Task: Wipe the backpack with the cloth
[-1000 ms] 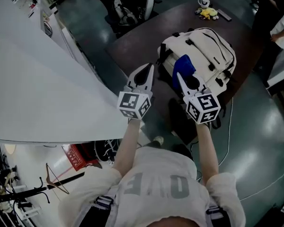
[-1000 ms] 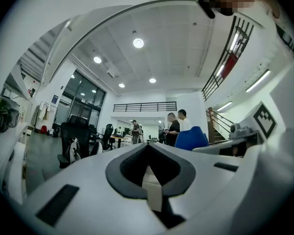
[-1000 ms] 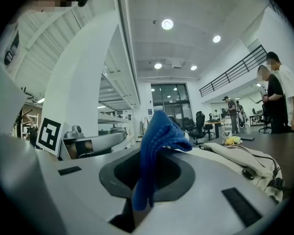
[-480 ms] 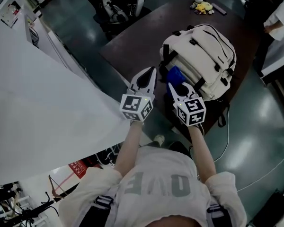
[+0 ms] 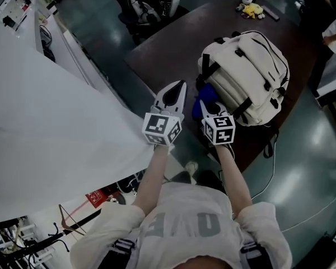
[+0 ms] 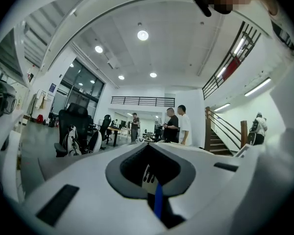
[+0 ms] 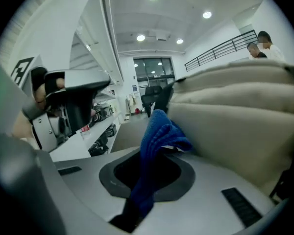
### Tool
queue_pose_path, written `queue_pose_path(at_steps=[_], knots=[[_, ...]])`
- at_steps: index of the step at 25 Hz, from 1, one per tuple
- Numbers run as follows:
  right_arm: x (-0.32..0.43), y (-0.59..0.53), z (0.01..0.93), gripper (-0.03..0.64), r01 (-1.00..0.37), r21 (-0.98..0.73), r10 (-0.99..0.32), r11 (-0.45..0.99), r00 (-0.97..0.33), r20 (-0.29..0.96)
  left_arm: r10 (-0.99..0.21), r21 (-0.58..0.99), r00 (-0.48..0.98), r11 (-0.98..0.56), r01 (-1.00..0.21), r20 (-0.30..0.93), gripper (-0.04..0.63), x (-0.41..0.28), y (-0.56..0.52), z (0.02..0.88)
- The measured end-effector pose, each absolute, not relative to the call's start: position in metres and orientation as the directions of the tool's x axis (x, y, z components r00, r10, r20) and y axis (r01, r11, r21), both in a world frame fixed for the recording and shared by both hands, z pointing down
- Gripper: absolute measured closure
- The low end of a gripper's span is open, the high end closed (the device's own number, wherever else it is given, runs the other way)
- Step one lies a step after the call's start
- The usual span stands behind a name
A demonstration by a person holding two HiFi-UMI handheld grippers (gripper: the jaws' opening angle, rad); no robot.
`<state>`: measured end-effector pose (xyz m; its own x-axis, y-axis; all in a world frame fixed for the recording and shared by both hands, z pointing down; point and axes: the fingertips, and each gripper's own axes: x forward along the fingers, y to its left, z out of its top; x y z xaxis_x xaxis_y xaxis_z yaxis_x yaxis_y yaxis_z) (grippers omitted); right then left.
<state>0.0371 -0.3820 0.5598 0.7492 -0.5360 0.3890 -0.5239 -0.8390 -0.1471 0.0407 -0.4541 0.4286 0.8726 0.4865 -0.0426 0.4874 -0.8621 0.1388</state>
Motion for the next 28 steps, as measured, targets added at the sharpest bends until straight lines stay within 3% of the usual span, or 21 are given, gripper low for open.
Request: queue_pose_path(at_steps=[5,10,14,15,18,20,28], knots=[[0.045,-0.382,0.555,0.575,-0.543,-0.129,-0.548,-0.83,0.75,0.37,0.535,0.222,0.845,-0.823,0.523,-0.003,0.591,0.067,-0.443,0.467],[0.034,-0.37,0.547,0.575,-0.564,-0.106,-0.56,-0.819,0.744,0.366,0.645,0.176,0.764,-0.75,0.637,-0.02,0.59,0.081,-0.416,0.485],[0.031,-0.362,0.545,0.575,-0.558,-0.103,-0.551,-0.824,0.743,0.379,0.689,0.22,0.718,-0.719,0.66,0.096,0.457,0.097,-0.403,0.515],[0.031,-0.361,0.544,0.575,-0.559,-0.102,-0.551,-0.823,0.743,0.38,0.696,0.228,0.708,-0.714,0.663,0.119,0.449,0.099,-0.4,0.52],[0.031,-0.36,0.544,0.575,-0.561,-0.107,-0.555,-0.821,0.74,0.381,0.695,0.201,0.694,-0.719,0.666,0.185,0.453,0.106,-0.397,0.531],[0.032,-0.359,0.546,0.575,-0.56,-0.105,-0.553,-0.822,0.739,0.384,0.703,0.186,0.684,-0.711,0.678,0.196,0.525,0.106,-0.398,0.532],[0.047,-0.385,0.539,0.575,-0.562,-0.073,-0.551,-0.824,0.764,0.335,0.68,0.079,0.729,-0.734,0.675,0.083,0.566,0.106,-0.418,0.463]])
